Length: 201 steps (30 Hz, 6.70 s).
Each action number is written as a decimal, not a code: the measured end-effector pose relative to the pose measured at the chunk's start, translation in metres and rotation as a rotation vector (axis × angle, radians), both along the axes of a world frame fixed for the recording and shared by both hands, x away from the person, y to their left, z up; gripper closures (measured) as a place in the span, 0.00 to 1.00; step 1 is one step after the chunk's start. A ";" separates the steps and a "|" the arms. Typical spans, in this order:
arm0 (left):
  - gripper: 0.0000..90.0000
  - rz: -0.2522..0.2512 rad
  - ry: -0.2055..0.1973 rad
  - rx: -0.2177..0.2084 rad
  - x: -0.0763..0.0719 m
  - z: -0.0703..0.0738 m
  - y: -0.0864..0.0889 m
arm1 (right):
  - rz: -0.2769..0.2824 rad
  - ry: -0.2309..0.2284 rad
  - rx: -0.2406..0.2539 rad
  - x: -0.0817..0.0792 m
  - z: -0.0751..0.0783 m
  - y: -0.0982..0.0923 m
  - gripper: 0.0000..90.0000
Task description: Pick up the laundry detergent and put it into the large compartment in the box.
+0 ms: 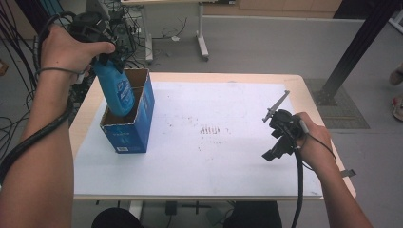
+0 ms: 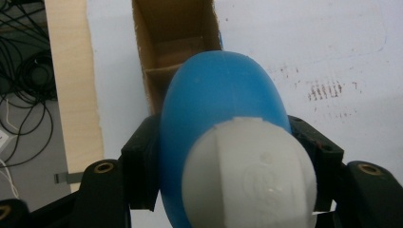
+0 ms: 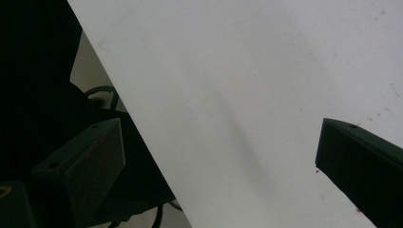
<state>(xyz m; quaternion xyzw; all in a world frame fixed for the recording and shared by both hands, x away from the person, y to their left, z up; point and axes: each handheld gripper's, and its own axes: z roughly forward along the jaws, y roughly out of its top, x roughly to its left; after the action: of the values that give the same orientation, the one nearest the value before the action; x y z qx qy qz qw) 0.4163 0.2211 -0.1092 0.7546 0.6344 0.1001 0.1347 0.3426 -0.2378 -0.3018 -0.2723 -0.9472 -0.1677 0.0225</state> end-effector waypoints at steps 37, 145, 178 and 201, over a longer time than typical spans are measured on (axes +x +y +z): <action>0.42 0.029 0.078 -0.008 0.020 -0.074 0.011 | -0.015 0.015 -0.007 0.004 -0.006 -0.001 0.02; 0.42 0.063 0.163 0.009 0.034 -0.154 0.010 | -0.027 0.020 -0.011 0.007 -0.013 -0.006 0.03; 0.42 0.066 0.161 0.012 0.034 -0.155 0.009 | -0.017 0.013 -0.022 0.009 -0.010 -0.002 0.03; 0.42 0.064 0.166 0.010 0.034 -0.154 0.010 | -0.021 0.020 -0.018 0.009 -0.010 -0.002 0.03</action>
<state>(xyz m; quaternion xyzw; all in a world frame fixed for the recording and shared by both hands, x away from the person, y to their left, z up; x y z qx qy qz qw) 0.4501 0.2314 -0.2636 0.7402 0.6667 0.0448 0.0748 0.3513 -0.2396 -0.3121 -0.2839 -0.9456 -0.1567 0.0276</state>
